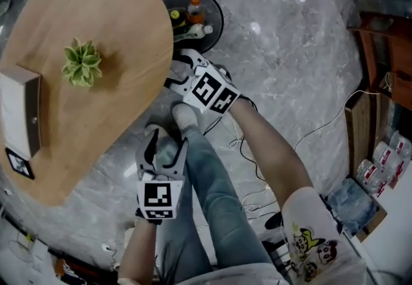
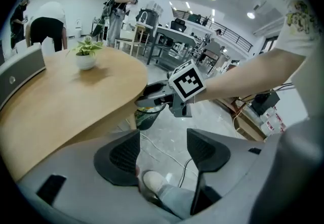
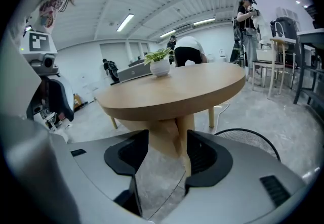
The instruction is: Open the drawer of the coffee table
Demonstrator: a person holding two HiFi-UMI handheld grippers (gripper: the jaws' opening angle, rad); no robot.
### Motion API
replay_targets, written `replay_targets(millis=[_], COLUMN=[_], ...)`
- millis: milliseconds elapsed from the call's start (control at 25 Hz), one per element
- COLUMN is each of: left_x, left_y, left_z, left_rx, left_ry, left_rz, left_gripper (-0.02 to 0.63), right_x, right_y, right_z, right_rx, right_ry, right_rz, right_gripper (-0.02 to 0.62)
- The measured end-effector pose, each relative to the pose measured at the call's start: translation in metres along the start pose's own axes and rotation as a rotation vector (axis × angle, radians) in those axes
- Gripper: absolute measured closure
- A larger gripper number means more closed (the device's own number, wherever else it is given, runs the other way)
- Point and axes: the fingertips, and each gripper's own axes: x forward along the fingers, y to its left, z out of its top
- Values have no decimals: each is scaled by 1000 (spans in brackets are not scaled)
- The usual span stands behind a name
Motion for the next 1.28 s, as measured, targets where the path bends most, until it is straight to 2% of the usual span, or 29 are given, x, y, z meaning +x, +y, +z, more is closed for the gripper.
replay_targets(millis=[200, 440, 840, 1120, 1280], left_x=[-4, -12, -10, -18, -21], left_y=[13, 12, 14, 21, 24], left_z=[-18, -28, -7, -1, 3], left_rx=[-41, -44, -51, -56, -67], left_ry=[10, 18, -31, -36, -41], left_rz=[10, 6, 13, 25, 32], left_gripper=[337, 337, 338, 339, 339], right_x=[14, 15, 9, 8, 8], right_y=[3, 3, 5, 4, 7], right_z=[0, -5, -6, -8, -8], right_rx=[-61, -182, -293, -448, -464], right_ry=[10, 102, 126, 189, 197], right_rz=[66, 130, 202, 310, 348], right_gripper=[391, 436, 482, 510, 512])
